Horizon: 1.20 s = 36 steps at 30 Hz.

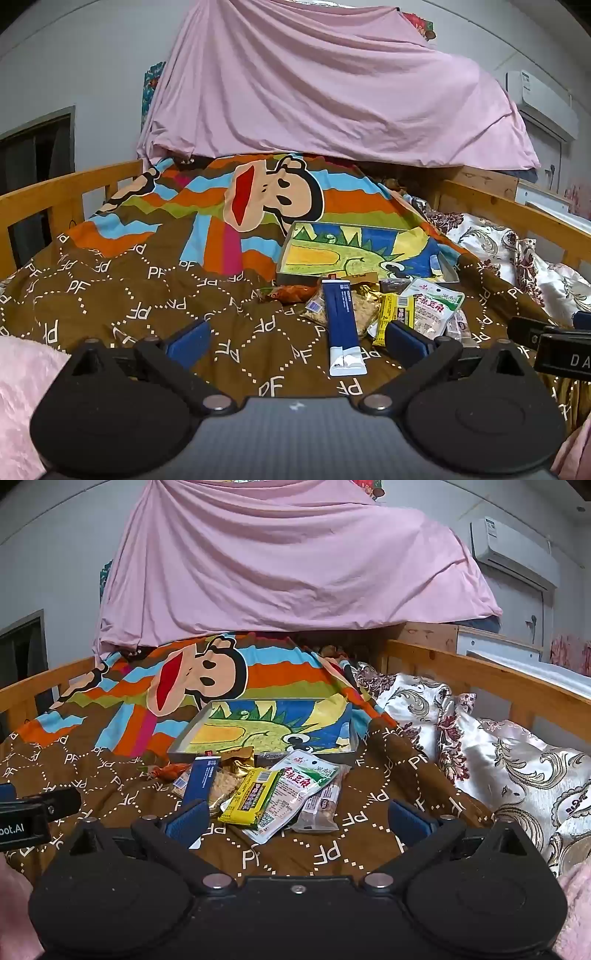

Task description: Organize snacks

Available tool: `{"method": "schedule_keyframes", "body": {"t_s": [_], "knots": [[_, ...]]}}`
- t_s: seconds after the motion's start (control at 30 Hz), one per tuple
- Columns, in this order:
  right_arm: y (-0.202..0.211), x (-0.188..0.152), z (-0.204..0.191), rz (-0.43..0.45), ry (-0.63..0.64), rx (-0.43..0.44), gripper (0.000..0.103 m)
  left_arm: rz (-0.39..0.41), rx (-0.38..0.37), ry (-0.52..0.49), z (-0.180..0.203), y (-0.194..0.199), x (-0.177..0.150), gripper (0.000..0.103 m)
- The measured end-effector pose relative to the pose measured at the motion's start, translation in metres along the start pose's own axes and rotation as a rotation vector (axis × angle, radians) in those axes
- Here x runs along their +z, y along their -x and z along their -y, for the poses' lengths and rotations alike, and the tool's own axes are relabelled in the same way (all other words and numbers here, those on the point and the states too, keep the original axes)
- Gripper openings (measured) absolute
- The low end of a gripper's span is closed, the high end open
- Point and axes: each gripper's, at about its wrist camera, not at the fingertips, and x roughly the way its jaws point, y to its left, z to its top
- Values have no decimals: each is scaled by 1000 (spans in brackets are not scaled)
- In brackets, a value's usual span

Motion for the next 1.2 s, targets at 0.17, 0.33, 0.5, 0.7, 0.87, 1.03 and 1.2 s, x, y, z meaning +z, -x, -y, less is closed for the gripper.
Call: {"method": "schedule_keyframes", "body": {"t_s": [0.17, 0.33, 0.5, 0.7, 0.87, 1.03, 1.2], "knots": [[0, 0, -1, 0, 1, -1, 102, -4, 5, -4, 0, 0, 0, 103], [-1, 0, -3, -3, 5, -3, 102, -9, 5, -6, 1, -2, -2, 103], [0, 0, -2, -3, 5, -2, 102, -9, 5, -11, 1, 1, -2, 103], [1, -1, -1, -3, 5, -3, 102, -10, 6, -13, 2, 1, 0, 103], [1, -1, -1, -3, 6, -2, 102, -11, 6, -13, 2, 1, 0, 103], [1, -1, -1, -3, 6, -2, 102, -11, 6, -13, 2, 1, 0, 103], [1, -1, -1, -4, 6, -2, 102, -11, 6, -14, 2, 1, 0, 103]]}}
